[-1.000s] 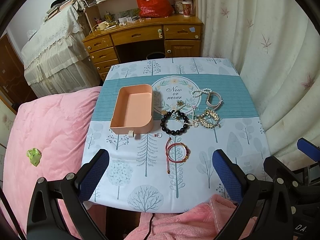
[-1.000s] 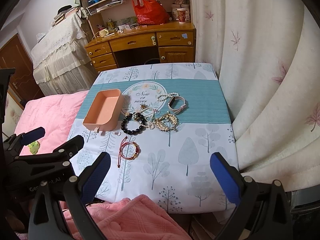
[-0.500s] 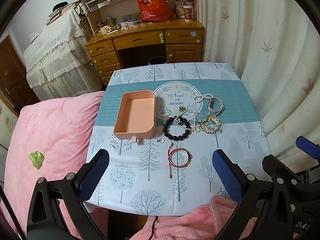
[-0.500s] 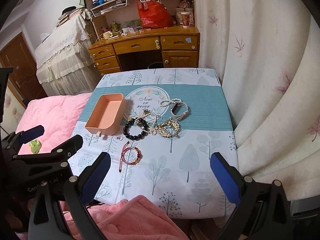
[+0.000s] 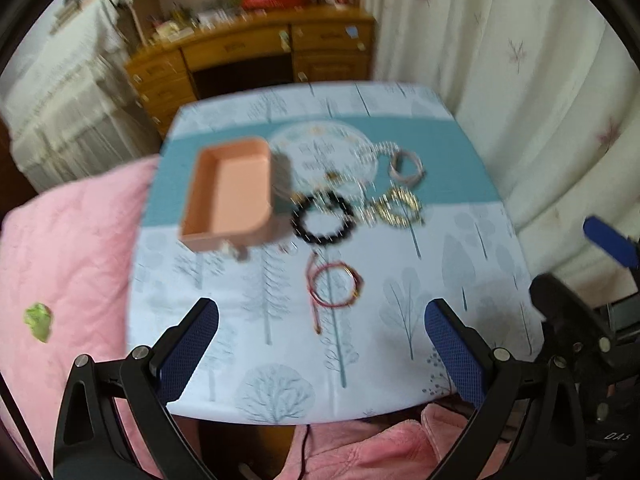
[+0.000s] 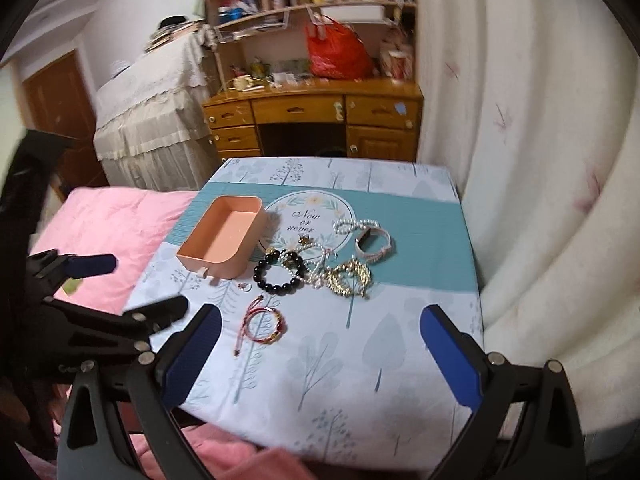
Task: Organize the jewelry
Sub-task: 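Reach the left tool to the red string bracelet while the right tool reaches the gold hair clip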
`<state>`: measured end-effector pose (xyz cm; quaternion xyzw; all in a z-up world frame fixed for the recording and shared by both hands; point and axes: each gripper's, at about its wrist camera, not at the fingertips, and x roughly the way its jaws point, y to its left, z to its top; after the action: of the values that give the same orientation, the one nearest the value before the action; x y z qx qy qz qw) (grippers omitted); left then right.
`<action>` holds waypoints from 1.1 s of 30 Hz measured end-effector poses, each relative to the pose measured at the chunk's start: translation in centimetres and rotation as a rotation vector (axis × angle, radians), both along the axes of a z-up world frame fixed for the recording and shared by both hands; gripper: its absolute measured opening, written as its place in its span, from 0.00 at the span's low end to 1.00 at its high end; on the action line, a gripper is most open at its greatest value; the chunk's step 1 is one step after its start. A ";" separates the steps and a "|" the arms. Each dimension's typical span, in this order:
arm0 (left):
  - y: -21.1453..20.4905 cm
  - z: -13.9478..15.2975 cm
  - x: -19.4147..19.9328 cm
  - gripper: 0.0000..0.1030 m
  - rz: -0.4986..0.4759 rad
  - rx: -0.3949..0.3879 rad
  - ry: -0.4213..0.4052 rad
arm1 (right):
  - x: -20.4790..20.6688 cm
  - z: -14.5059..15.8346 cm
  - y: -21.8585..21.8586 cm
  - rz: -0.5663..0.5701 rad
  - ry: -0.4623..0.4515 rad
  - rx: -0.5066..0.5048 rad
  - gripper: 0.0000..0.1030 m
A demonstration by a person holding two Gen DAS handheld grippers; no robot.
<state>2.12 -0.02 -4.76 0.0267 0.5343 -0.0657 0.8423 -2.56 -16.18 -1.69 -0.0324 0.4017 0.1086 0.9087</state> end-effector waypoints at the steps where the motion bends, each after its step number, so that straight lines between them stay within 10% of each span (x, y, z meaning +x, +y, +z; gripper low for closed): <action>1: 0.0 -1.0 0.2 0.99 -0.011 -0.010 0.012 | 0.2 -0.6 0.0 0.011 -0.008 -0.014 0.97; 14: -2.4 -14.3 2.4 0.99 -0.115 0.059 -0.039 | 9.2 -13.2 -2.2 0.137 0.065 -0.060 0.97; 21: -1.9 -17.0 4.8 0.97 -0.019 0.058 -0.052 | 13.9 -18.3 -0.8 0.155 0.105 -0.125 0.97; 33: -1.7 -17.7 5.0 0.61 -0.048 0.000 -0.061 | 16.9 -20.9 0.1 0.213 0.130 -0.089 0.85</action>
<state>7.08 -1.73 -22.51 0.0414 0.5074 -0.0849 0.8565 14.30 -16.04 -22.54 -0.1082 0.4583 0.1881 0.8619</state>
